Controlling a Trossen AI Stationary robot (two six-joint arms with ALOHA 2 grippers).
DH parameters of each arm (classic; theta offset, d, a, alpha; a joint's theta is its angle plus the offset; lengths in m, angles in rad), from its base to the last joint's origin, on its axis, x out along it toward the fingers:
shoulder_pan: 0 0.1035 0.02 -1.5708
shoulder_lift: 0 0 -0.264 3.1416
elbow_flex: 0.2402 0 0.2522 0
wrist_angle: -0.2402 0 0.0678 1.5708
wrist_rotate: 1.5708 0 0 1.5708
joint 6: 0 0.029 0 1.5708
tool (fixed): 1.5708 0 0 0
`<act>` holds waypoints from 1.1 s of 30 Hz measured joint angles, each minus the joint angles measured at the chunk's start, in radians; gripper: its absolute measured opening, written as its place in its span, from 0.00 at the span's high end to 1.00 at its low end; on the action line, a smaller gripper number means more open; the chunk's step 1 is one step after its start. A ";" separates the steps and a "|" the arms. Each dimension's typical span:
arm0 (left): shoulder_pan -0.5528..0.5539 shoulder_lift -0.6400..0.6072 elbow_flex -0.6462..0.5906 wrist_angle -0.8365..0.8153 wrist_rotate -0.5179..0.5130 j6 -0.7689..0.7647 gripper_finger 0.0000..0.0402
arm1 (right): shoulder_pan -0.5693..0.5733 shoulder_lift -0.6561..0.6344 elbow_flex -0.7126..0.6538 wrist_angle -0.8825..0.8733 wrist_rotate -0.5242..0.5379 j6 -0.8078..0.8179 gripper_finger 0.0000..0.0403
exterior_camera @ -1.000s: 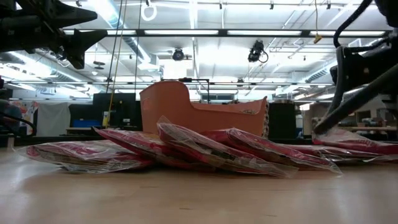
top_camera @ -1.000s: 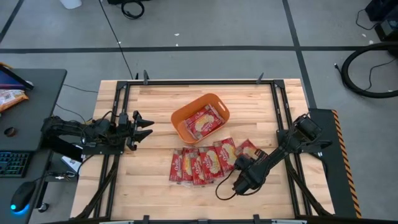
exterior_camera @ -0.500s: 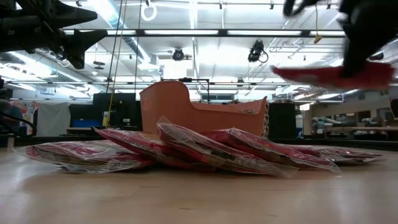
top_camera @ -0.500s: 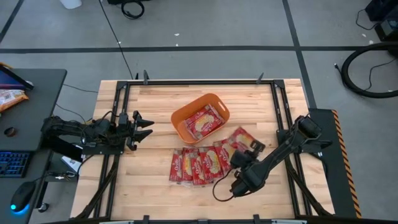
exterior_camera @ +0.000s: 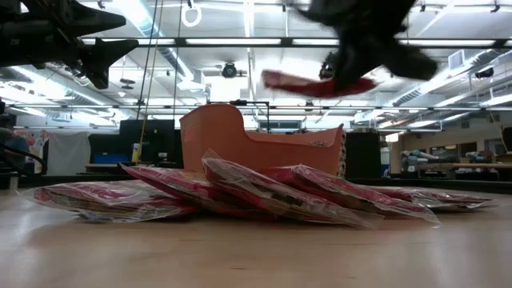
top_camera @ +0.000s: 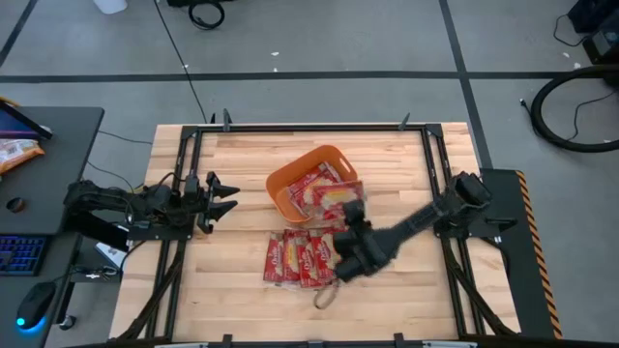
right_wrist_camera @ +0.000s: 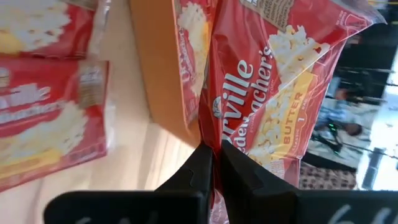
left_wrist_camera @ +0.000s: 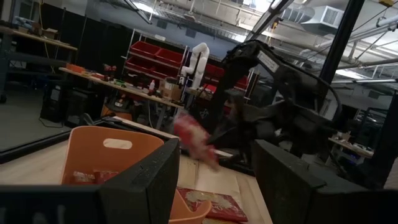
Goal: Sort popcorn bags into baskets
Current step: Put the pop corn bag into the orange bin
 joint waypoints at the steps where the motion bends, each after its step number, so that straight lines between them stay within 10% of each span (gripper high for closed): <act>1: 0.000 0.000 0.000 0.000 0.000 0.000 0.49 | -0.028 0.000 0.000 0.037 -0.016 -0.057 0.93; 13: 0.000 0.000 0.000 0.000 0.000 0.002 0.49 | -0.363 0.000 0.000 0.453 -0.348 -0.644 0.91; 17: 0.000 0.000 0.000 0.018 0.000 0.014 0.49 | -0.454 0.001 0.000 0.452 -0.491 -0.638 0.79; 24: 0.000 0.000 0.000 0.029 0.036 0.049 0.47 | -0.427 -0.032 0.000 0.380 -0.319 -0.467 0.54; 33: -0.049 0.144 0.000 0.124 0.248 0.080 0.49 | -0.224 -0.208 -0.124 0.466 -0.316 -0.201 0.53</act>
